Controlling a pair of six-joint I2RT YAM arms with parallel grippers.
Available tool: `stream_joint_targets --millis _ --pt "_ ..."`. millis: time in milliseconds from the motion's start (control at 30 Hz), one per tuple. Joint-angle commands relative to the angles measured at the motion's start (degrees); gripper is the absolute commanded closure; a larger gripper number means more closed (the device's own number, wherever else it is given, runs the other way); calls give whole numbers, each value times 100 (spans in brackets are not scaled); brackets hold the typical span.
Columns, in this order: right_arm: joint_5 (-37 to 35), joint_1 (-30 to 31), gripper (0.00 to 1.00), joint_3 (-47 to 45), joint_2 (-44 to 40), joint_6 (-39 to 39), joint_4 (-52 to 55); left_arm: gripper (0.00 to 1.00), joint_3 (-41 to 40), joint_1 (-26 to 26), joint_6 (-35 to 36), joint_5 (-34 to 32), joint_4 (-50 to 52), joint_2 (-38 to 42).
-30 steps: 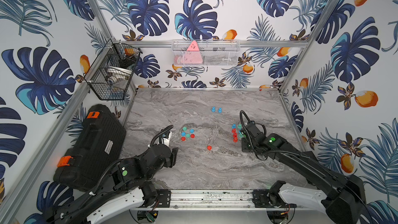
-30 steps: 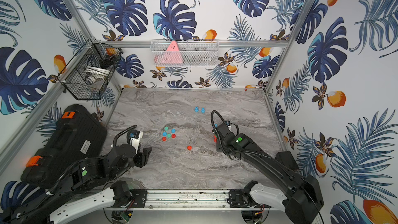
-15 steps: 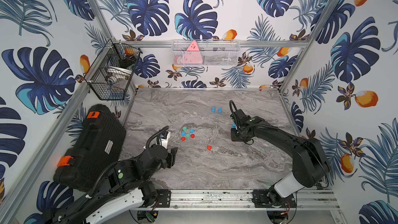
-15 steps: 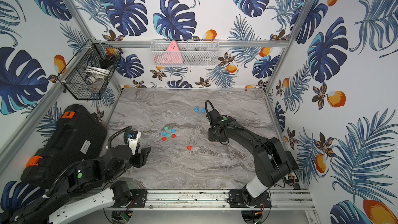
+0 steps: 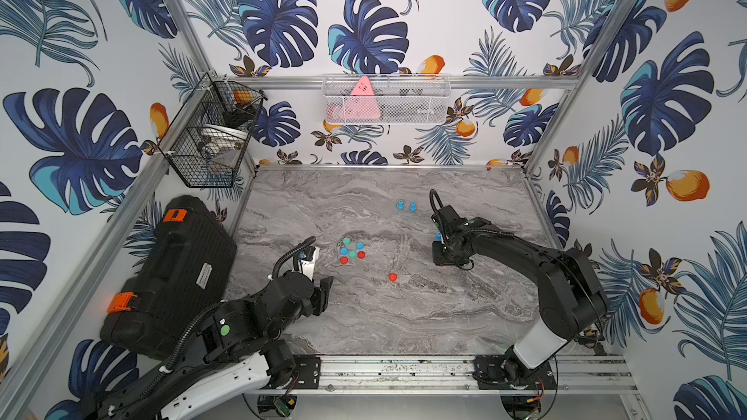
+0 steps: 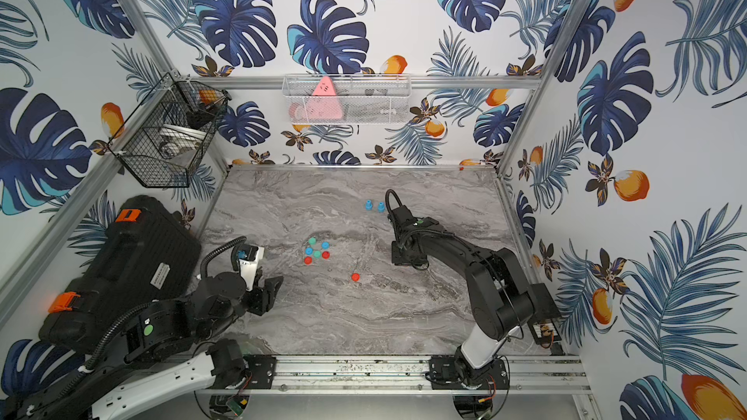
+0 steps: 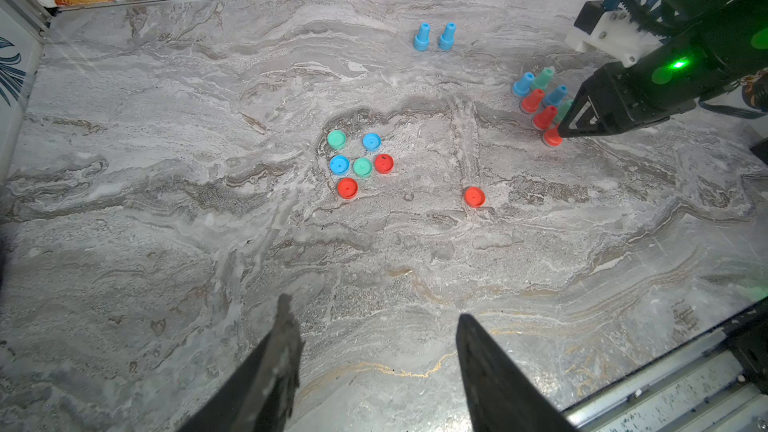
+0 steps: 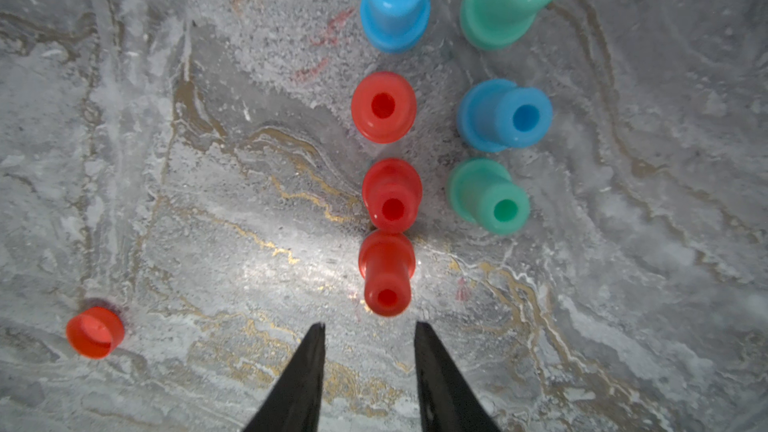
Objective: Close the stamp cap
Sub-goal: Pick up the stamp from the center of the board.
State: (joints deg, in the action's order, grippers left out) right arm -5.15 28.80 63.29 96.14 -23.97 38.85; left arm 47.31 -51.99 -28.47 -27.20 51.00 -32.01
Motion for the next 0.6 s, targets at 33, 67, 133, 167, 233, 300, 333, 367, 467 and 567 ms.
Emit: stream_joint_targets --millis 33,67,133,167,233,300,333,367,467,567 --pt "-6 -58 62 -26 68 92 -138 36 -11 4 -9 -57 -93 -11" --pt "22 -67 62 -27 90 94 -156 36 -11 4 -10 -65 -95 -7" --pt "37 -85 63 -14 133 109 -167 36 -11 4 -9 -66 -94 -10" --pt "39 -93 63 -4 159 111 -176 36 -10 4 -10 -65 -92 -15" --pt "55 -100 64 8 203 124 -206 36 -11 4 -18 -66 -96 -30" --pt "66 -102 65 10 245 122 -220 36 -11 4 -19 -66 -93 -25" --pt "68 -102 65 26 269 121 -226 36 -11 4 -18 -61 -98 -32" --pt "67 -103 65 34 294 131 -229 36 -13 4 -18 -62 -97 -30" --pt "59 -102 67 43 326 138 -237 36 -14 4 -18 -75 -107 -16" --pt "58 -107 69 50 355 152 -238 36 -16 4 -21 -73 -102 -16"
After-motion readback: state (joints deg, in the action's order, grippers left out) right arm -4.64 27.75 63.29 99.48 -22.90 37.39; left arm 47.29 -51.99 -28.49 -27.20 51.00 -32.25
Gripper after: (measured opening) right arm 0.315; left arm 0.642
